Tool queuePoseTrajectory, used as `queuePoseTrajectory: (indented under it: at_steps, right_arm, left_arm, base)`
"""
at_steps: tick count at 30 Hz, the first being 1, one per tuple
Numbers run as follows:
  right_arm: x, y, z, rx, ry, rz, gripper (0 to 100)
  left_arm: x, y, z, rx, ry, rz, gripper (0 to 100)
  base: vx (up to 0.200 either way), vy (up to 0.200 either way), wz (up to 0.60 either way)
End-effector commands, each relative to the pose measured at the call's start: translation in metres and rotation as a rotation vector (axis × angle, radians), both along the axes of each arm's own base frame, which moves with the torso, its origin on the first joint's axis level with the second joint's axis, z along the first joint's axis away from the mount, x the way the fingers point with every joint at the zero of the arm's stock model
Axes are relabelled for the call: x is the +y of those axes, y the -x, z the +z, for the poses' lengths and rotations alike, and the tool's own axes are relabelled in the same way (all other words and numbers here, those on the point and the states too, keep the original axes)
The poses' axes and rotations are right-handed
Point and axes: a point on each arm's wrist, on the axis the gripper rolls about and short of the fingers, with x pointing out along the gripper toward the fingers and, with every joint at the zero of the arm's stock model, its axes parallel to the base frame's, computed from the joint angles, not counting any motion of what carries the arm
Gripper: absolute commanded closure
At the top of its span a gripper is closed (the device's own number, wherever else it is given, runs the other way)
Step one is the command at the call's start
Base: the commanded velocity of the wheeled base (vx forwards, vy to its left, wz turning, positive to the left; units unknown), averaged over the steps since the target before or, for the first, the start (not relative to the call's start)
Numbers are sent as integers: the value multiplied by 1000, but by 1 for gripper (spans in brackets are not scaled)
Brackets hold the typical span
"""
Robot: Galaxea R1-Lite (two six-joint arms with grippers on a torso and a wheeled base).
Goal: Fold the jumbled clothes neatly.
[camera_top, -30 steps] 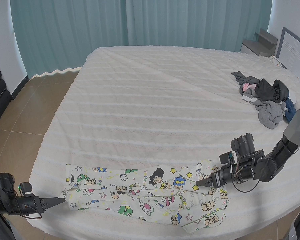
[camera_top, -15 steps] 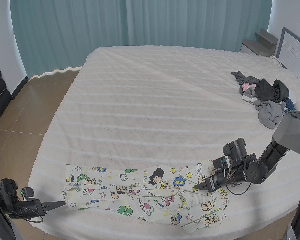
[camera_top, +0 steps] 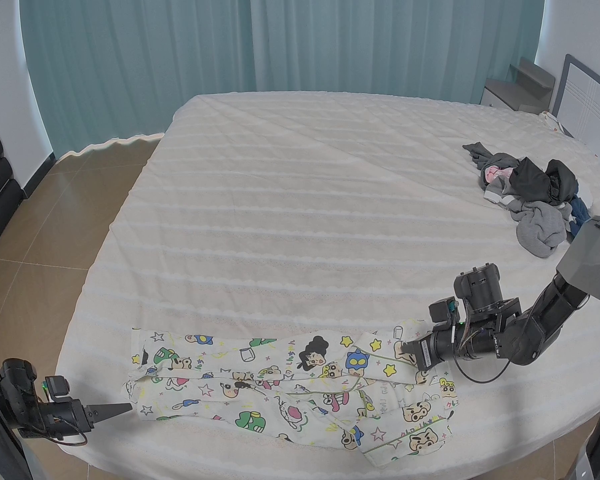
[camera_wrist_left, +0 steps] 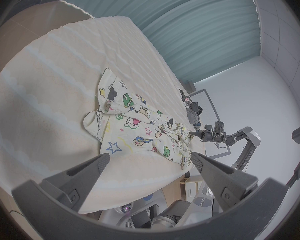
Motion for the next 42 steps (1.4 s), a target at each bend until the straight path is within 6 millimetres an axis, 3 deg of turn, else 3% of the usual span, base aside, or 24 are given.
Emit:
queuePoseTrajectory:
  at_steps: [1, 11, 17, 28, 29, 37, 42]
  right_arm:
    - [4, -3, 6, -61, -16, 15, 100]
    - [13, -21, -12, -161, -4, 38, 100]
    - [18, -41, -19, -207, 53, -40, 100]
    - [19, -44, -29, -208, 102, -76, 100]
    - [18, -43, -29, -206, 102, -76, 0]
    - [13, -36, -21, -209, 92, -95, 0]
    - [-3, 2, 23, -261, -30, -178, 0]
  left_arm:
    - [-3, 4, -1, 18, 13, 0, 0]
    - [-3, 4, -1, 20, 14, 0, 0]
    - [-3, 4, -1, 20, 14, 0, 0]
    - [-3, 4, -1, 18, 13, 0, 0]
    - [-3, 4, -1, 18, 13, 0, 0]
    - [-2, 3, 0, 10, 7, 1, 0]
    - [6, -6, 10, -34, -107, 71, 0]
  base:
    - [0, 0, 0]
    - [0, 0, 0]
    - [0, 0, 0]
    - [0, 0, 0]
    - [0, 0, 0]
    - [0, 0, 0]
    - [0, 0, 0]
